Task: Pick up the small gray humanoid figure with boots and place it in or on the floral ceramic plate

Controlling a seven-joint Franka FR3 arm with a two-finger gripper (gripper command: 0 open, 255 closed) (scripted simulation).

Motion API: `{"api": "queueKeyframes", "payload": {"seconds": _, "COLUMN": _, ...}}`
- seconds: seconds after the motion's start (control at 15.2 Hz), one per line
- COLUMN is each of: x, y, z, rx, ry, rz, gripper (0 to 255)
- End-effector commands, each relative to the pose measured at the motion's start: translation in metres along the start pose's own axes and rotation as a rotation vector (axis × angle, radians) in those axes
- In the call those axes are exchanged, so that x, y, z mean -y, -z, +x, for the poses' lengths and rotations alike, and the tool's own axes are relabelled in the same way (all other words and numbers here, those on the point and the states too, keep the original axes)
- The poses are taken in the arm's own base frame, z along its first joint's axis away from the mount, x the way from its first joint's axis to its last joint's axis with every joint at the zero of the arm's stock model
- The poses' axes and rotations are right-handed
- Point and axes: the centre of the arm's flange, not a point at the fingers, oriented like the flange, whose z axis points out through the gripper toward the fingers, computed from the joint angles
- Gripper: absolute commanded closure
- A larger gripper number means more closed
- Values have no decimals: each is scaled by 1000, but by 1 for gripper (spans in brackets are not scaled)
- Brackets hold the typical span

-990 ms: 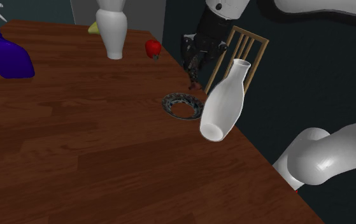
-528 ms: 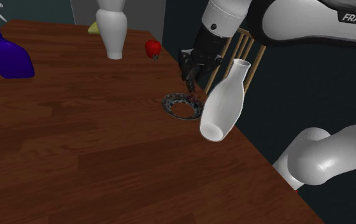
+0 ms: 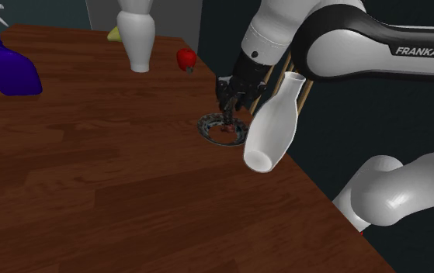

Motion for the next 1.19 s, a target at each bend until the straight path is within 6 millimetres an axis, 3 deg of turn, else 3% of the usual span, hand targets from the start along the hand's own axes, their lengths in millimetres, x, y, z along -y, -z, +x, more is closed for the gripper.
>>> {"api": "queueKeyframes", "payload": {"seconds": 0.0, "x": 0, "y": -1, "z": 0, "rx": 0, "ry": 0, "rz": 0, "gripper": 255}}
{"api": "queueKeyframes", "payload": {"seconds": 0.33, "x": 0, "y": -1, "z": 0, "rx": 0, "ry": 0, "rz": 0, "gripper": 255}}
{"api": "queueKeyframes", "payload": {"seconds": 0.4, "x": 0, "y": -1, "z": 0, "rx": 0, "ry": 0, "rz": 0, "gripper": 0}}
{"api": "queueKeyframes", "payload": {"seconds": 0.73, "x": 0, "y": -1, "z": 0, "rx": 0, "ry": 0, "rz": 0, "gripper": 0}}
{"api": "queueKeyframes", "payload": {"seconds": 0.99, "x": 0, "y": 49, "z": 0, "rx": 0, "ry": 0, "rz": 0, "gripper": 0}}
{"api": "queueKeyframes", "payload": {"seconds": 1.12, "x": 0, "y": 49, "z": 0, "rx": 0, "ry": 0, "rz": 1, "gripper": 0}}
